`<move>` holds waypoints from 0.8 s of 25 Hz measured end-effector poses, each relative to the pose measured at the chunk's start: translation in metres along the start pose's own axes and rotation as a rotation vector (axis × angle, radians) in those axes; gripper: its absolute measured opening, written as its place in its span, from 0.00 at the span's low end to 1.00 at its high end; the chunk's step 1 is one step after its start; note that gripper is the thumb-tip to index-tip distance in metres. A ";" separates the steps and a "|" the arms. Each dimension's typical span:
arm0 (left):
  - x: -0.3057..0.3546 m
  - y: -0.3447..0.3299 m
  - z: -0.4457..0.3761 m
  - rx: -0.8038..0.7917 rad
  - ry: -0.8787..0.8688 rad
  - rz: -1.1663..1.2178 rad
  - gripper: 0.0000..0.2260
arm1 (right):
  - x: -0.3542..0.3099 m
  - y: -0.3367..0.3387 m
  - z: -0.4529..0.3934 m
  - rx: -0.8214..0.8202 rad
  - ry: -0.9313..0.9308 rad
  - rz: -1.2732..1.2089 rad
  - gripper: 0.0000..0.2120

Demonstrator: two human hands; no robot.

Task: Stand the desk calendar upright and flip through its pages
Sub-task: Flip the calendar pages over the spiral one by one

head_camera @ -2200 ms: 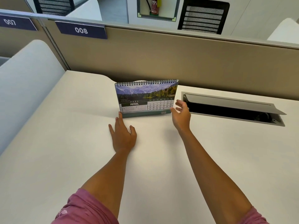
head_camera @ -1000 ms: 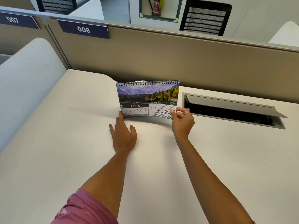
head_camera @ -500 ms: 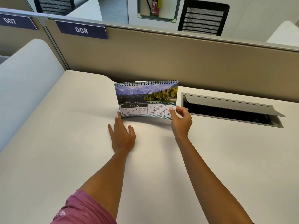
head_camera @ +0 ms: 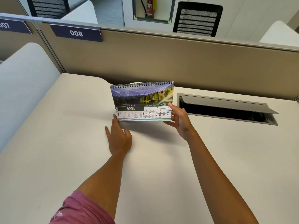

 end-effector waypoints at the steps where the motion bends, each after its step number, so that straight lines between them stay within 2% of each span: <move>1: -0.005 -0.003 -0.002 0.000 -0.018 0.000 0.31 | -0.003 -0.001 0.002 -0.020 -0.002 -0.012 0.11; 4: -0.007 -0.004 -0.001 -0.043 -0.021 -0.136 0.24 | -0.010 -0.002 0.006 -0.040 -0.017 -0.113 0.13; 7: 0.000 0.001 0.001 -0.024 0.117 -0.066 0.20 | -0.023 -0.004 0.010 -0.097 -0.018 -0.279 0.27; 11: 0.002 0.003 0.000 -0.028 -0.015 -0.048 0.31 | -0.046 -0.010 0.014 -0.222 -0.020 -0.471 0.35; 15: 0.007 0.006 0.002 -0.081 0.066 -0.039 0.31 | -0.067 -0.021 0.010 -0.390 0.009 -0.575 0.45; 20: 0.006 0.005 0.001 -0.088 0.090 -0.076 0.31 | -0.086 -0.029 -0.003 -0.478 0.057 -0.686 0.45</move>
Point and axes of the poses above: each hand's wrist, its own z-axis away from the middle knuckle, its own y-axis out of the back of the hand, x = y × z, the point moved 2 cm from there along -z, towards the middle knuckle, and after that the axes turned 1 degree about x, right-handed, at the moved point
